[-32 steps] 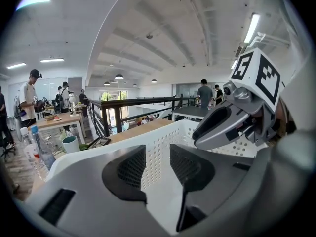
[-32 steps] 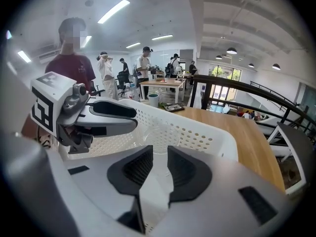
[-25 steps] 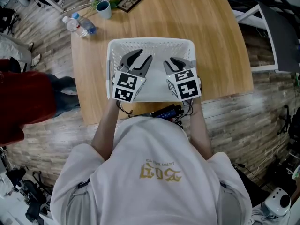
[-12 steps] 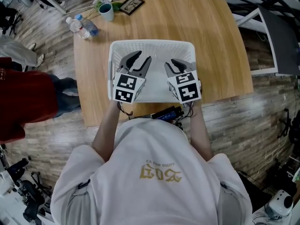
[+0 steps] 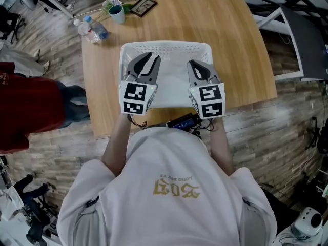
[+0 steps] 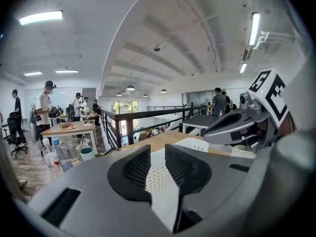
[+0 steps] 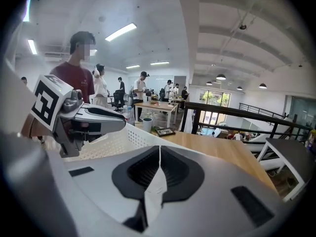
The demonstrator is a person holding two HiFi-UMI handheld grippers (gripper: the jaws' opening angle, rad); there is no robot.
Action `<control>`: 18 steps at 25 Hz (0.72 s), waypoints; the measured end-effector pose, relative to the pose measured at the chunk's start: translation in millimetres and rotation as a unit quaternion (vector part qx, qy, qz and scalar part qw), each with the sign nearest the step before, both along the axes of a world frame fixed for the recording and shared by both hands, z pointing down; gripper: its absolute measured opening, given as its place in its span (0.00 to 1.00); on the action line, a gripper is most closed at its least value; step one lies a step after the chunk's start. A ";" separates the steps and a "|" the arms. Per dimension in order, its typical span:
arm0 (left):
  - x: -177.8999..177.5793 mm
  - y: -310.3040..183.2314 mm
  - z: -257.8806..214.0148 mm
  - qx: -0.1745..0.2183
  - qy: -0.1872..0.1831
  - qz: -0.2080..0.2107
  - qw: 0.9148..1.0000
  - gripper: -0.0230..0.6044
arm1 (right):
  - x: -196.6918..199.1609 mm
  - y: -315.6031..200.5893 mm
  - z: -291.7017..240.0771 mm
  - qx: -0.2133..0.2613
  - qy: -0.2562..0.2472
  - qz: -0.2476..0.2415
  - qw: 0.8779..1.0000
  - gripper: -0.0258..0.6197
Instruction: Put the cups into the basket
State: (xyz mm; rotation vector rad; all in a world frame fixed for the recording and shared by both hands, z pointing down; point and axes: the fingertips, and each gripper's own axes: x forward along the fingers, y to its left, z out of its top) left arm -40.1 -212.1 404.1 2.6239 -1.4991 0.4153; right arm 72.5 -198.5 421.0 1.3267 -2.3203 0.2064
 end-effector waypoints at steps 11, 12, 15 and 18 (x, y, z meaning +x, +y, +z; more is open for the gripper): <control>-5.6 15.4 -22.6 0.022 0.026 -0.031 0.999 0.08 | 4.9 15.0 -36.4 0.058 -0.029 0.005 0.998 0.06; -8.3 15.9 -24.6 0.026 0.027 -0.037 0.999 0.07 | 4.6 16.1 -40.1 0.068 -0.032 0.008 0.997 0.06; -17.7 17.2 -29.1 0.027 0.037 -0.063 0.997 0.05 | 4.1 20.1 -49.9 0.091 -0.045 0.014 0.995 0.06; -24.2 21.1 -35.5 0.027 0.057 -0.074 0.995 0.05 | 2.6 23.9 -55.8 0.099 -0.055 0.015 0.993 0.06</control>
